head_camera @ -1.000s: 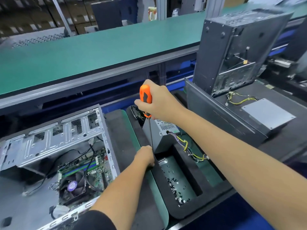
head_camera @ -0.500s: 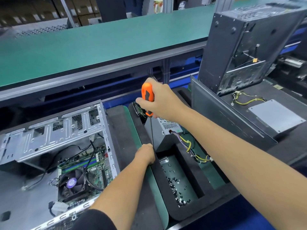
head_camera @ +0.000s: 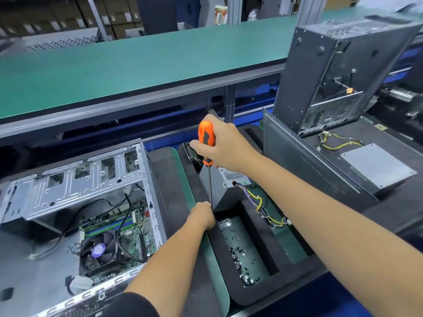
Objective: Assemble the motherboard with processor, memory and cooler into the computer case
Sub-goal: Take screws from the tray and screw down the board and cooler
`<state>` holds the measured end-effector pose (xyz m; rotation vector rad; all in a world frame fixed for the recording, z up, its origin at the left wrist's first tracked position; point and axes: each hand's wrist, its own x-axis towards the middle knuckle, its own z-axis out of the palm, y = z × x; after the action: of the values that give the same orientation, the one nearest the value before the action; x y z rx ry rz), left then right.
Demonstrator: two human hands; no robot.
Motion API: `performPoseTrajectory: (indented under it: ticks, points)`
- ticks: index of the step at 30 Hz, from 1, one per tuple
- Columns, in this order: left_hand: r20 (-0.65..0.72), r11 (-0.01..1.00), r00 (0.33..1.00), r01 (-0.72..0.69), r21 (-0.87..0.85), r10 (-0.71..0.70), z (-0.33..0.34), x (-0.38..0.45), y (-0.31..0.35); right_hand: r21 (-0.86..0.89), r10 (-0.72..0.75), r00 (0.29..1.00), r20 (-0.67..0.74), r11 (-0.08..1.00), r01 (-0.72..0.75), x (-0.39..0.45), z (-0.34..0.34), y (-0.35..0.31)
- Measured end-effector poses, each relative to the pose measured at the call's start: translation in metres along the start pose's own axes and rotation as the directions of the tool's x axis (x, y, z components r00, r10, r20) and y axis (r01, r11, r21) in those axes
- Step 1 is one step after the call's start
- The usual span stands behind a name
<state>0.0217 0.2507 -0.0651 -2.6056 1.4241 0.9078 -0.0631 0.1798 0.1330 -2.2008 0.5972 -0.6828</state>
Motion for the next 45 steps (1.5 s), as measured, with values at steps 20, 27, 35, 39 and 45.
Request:
performPoseTrajectory:
  ticks: [20,27,35,39,45]
  points:
    - [-0.229,0.93,0.954,-0.254,-0.267,0.195,-0.121,-0.046,-0.011,0.01,-0.18,0.934,-0.308,0.981,0.192,0.047,-0.033,-0.08]
    - [-0.347,0.555,0.902,-0.432,-0.711,0.257,-0.174,-0.086,-0.092,0.08,-0.243,0.857,-0.455,0.947,0.311,0.081,-0.034,-0.145]
    - [-0.275,0.236,0.945,-0.312,-0.92,0.177,-0.148,-0.118,-0.206,0.088,-0.342,0.858,-0.384,0.911,0.402,0.101,0.032,-0.202]
    - [-0.249,0.128,0.964,-0.26,-0.957,0.095,-0.127,-0.126,-0.246,0.127,-0.337,0.883,-0.325,0.91,0.394,0.105,0.071,-0.216]
    - [-0.255,-0.012,0.966,-0.256,-0.967,-0.032,-0.111,-0.122,-0.268,0.123,-0.333,0.899,-0.284,0.917,0.379,0.108,0.11,-0.221]
